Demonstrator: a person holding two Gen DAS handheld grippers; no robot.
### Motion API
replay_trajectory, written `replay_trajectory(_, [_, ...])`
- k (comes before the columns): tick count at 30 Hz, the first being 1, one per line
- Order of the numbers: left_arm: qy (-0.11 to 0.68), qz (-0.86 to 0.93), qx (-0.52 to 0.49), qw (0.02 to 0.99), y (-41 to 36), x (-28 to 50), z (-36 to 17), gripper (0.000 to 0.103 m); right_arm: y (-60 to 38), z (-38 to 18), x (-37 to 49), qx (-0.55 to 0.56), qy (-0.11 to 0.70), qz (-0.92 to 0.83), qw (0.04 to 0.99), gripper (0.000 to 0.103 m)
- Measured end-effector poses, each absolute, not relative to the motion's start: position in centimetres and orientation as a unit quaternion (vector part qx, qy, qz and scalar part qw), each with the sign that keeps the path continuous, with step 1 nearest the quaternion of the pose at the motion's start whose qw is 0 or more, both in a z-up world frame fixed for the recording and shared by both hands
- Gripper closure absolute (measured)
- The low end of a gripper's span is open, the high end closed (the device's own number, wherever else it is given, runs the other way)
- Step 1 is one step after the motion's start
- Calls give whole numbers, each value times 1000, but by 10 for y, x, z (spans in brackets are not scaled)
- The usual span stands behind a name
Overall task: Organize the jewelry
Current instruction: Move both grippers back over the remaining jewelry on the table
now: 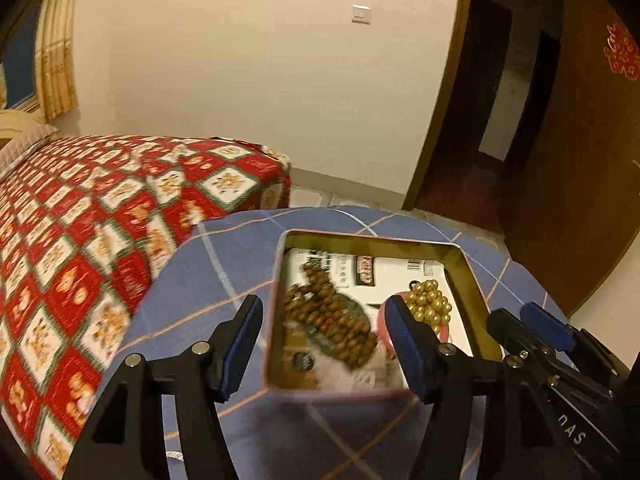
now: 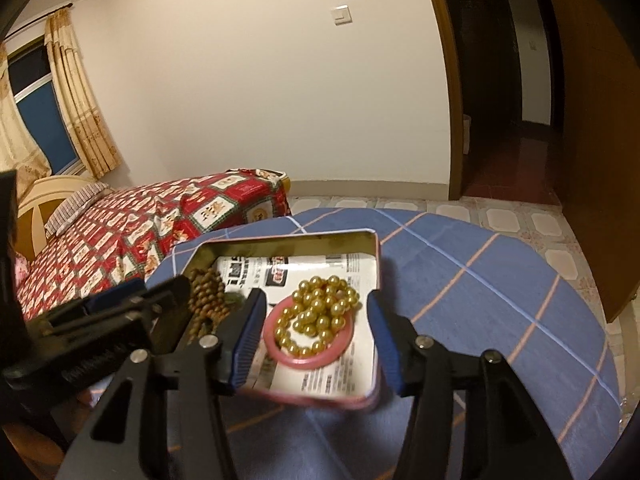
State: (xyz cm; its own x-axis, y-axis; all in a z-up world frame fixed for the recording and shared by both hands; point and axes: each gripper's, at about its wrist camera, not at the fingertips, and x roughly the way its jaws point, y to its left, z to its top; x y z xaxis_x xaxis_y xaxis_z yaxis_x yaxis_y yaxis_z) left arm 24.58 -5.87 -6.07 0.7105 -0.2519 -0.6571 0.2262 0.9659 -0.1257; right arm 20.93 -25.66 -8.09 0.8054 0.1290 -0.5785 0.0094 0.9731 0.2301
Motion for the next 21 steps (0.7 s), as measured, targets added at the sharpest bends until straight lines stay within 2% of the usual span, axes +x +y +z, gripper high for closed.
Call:
replay_trajectory(11, [367, -71, -59, 926, 10, 188, -66, 38, -232, -96, 165, 109, 336, 44, 934, 43])
replay_trajectory(21, [386, -7, -82, 919, 64, 140, -99, 38, -208, -107, 136, 101, 355, 66, 927, 43])
